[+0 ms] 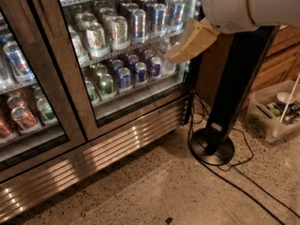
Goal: Open left fridge door
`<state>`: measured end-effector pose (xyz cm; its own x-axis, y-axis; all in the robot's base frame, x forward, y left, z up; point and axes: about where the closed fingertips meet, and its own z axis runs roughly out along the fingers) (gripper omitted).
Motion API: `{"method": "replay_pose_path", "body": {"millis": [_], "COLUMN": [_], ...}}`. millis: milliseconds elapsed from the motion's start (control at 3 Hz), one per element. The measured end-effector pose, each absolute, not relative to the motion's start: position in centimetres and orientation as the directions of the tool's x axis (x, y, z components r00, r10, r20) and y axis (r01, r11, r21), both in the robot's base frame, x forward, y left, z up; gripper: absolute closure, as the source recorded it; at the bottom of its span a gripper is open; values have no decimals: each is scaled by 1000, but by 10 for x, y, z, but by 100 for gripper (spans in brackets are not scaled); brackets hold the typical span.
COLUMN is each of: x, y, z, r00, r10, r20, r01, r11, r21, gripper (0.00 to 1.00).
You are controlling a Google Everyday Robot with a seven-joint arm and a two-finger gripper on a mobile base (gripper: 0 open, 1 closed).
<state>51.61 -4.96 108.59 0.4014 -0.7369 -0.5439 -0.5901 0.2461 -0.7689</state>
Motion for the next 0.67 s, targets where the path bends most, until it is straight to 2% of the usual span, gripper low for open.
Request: {"method": "replay_pose_path", "body": {"millis": [667], "x": [513], "y": [2], "z": [1036], "r00": [481], "r10": [-655], "r20": [-582], "r01": [-701], "r11": [111], "r21": [-705], "gripper": [0]}}
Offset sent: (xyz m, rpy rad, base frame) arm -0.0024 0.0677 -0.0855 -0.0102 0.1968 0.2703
